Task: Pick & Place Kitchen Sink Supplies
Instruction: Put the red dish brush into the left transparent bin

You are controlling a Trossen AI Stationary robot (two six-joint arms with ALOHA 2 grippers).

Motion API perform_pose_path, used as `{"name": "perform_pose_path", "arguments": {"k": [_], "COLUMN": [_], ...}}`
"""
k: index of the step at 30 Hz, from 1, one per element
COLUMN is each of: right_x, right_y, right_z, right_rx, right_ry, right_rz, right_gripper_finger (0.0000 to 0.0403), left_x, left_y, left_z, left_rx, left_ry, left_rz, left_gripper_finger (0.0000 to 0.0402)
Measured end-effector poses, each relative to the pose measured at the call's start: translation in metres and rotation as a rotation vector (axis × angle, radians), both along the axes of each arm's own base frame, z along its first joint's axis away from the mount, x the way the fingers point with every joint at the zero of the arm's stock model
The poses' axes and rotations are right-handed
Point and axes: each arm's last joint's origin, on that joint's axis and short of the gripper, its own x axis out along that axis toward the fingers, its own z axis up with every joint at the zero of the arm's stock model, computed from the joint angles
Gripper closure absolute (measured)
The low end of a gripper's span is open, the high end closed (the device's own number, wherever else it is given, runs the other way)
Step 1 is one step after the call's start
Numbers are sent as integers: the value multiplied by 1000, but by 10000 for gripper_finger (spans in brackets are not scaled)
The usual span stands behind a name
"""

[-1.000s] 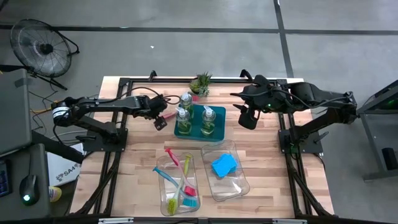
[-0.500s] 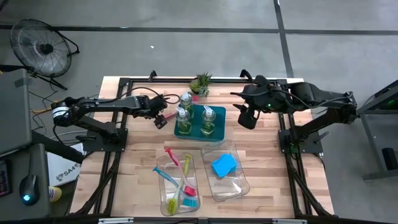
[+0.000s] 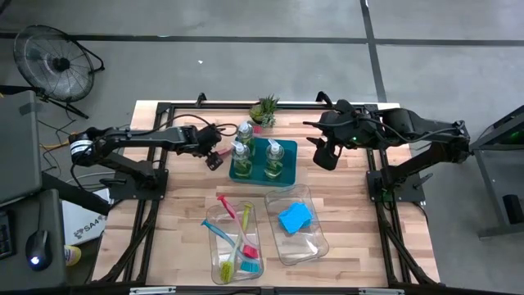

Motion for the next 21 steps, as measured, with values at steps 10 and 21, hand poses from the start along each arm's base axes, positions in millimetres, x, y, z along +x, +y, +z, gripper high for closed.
{"name": "perform_pose_path", "arguments": {"k": [10,21], "right_x": [0,-1], "right_y": [0,1], "right_z": [0,-1], "right_rx": [4,20], "right_ry": [6,9], "right_rz": [9,11], "right_gripper_finger": [203,203], "left_x": [4,3], "left_y": [0,0], "left_z": [3,4], "left_rx": [-25,-82], "left_ry": [-67,-134], "left_rz": [-19,170], "left_gripper_finger": [124,124]}}
